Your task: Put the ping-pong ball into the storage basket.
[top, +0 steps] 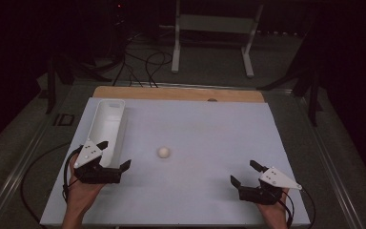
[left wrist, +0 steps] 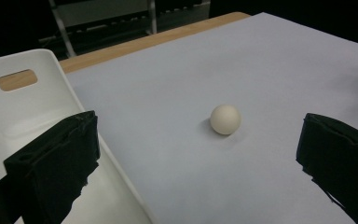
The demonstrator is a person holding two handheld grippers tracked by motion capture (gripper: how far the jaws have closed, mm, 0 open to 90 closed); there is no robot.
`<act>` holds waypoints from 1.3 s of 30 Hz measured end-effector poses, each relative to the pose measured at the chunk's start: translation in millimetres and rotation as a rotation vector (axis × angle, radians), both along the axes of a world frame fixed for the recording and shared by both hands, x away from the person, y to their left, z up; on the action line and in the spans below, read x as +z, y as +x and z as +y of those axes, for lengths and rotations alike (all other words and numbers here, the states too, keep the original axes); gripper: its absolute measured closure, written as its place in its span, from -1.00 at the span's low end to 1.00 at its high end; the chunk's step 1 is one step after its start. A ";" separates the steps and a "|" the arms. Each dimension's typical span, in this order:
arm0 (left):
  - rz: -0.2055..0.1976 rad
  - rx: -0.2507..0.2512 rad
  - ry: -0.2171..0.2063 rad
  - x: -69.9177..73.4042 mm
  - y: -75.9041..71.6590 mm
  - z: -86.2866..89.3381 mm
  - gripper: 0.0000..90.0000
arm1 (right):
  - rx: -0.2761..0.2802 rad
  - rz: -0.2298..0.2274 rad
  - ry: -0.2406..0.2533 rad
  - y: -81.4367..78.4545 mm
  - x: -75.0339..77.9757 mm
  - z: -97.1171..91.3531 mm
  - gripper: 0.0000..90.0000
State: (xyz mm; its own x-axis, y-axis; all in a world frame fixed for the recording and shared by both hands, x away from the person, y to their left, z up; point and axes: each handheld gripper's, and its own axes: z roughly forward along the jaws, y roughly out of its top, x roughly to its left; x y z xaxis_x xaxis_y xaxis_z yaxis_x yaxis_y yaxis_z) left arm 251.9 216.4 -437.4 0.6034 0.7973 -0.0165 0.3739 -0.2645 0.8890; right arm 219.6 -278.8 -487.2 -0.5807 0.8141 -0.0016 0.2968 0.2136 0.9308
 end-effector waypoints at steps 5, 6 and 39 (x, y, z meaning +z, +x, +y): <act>0.011 -0.005 0.005 0.5 2.3 -2.9 -1.00 | 0.000 -0.001 -0.003 -0.2 0.4 0.5 -0.81; 0.015 -0.004 0.012 0.7 3.7 -4.2 -1.00 | -0.001 -0.001 -0.003 -0.1 0.5 0.5 -0.81; 0.085 -0.060 0.106 5.2 26.6 -34.5 -1.00 | -0.004 0.005 0.002 1.5 -0.8 2.1 -0.81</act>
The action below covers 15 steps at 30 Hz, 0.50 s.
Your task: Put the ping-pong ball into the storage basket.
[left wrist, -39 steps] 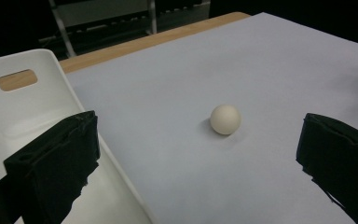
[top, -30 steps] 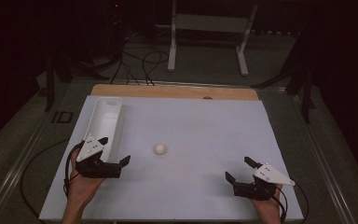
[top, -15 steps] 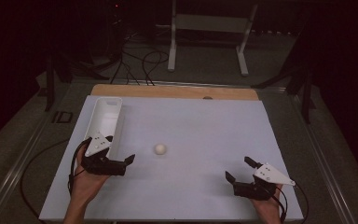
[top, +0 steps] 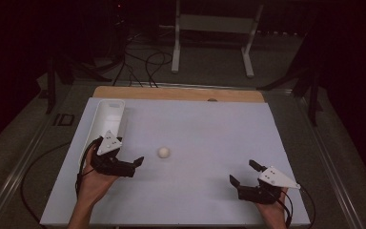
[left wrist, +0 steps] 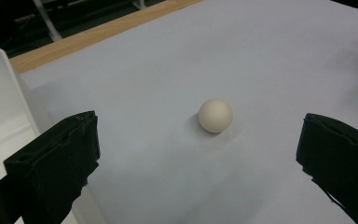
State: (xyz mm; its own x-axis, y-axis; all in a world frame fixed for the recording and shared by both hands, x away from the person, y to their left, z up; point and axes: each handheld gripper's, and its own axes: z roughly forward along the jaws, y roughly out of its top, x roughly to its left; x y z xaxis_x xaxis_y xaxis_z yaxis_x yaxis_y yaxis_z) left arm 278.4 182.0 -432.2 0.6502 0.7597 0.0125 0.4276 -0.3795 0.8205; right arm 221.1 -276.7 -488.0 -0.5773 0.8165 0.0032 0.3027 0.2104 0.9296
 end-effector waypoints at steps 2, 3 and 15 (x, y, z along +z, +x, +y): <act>0.002 -0.002 0.000 -0.2 1.4 -1.6 -1.00 | -0.001 -0.002 0.001 0.1 0.1 -0.2 -0.81; 0.007 -0.002 -0.002 -0.3 1.9 -2.7 -1.00 | 0.000 -0.002 0.001 0.1 0.1 -0.4 -0.81; 0.041 -0.022 0.026 -1.0 10.2 -15.2 -1.00 | -0.006 0.000 0.000 -0.2 0.6 -1.2 -0.81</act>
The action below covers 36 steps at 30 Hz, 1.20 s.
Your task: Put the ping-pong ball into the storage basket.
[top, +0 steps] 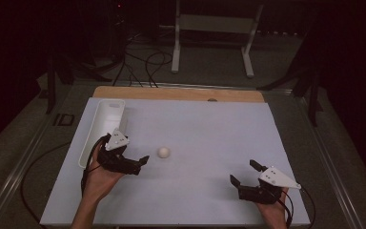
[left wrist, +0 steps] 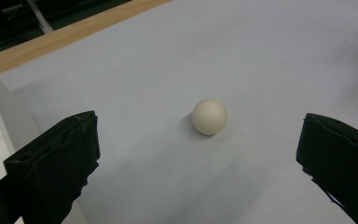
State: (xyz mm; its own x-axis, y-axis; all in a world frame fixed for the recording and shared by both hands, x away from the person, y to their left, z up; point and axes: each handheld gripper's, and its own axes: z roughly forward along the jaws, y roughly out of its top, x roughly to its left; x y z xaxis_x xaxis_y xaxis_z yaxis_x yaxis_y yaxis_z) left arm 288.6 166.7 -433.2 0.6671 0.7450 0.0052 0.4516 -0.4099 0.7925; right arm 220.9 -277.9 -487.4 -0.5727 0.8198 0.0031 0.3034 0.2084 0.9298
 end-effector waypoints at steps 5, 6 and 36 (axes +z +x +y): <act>0.012 -0.008 0.014 -0.3 3.0 -6.1 -1.00 | 0.000 0.000 -0.001 -0.1 0.2 -0.4 -0.82; 0.016 -0.014 0.023 -0.5 4.5 -9.0 -1.00 | 0.000 -0.001 -0.001 -0.1 0.2 -0.3 -0.81; 0.077 -0.042 0.061 -11.0 29.1 -43.7 -1.00 | 0.002 0.001 -0.002 -0.3 0.5 -1.7 -0.81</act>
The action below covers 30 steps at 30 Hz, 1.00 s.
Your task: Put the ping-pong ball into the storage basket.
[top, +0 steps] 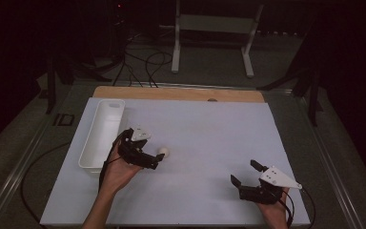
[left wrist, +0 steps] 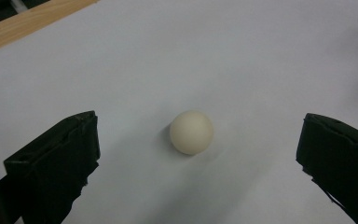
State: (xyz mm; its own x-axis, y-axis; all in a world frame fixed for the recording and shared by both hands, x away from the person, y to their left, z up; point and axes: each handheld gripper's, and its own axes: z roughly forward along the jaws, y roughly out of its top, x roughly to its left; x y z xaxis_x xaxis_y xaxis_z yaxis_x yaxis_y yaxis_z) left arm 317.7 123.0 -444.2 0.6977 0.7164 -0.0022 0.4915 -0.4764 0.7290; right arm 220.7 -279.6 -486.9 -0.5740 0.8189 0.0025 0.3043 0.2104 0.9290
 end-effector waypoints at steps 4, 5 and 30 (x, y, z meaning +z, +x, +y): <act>0.008 -0.002 0.007 -1.7 2.9 -4.0 -1.00 | 0.000 0.002 0.001 0.1 -0.1 -0.1 -0.81; 0.011 -0.003 0.008 -2.4 3.7 -4.9 -1.00 | 0.000 0.001 0.001 0.0 -0.1 -0.1 -0.81; 0.044 -0.020 0.020 -17.9 18.8 -16.9 -1.00 | 0.002 0.001 0.003 0.7 -0.5 -1.2 -0.81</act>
State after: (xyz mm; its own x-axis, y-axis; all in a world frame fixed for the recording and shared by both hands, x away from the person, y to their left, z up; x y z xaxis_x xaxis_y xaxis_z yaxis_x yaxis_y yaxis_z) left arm 336.5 106.1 -462.1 0.7114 0.7025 -0.0191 0.5131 -0.5007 0.6971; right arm 221.4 -280.8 -487.4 -0.5753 0.8179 0.0051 0.3045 0.2084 0.9294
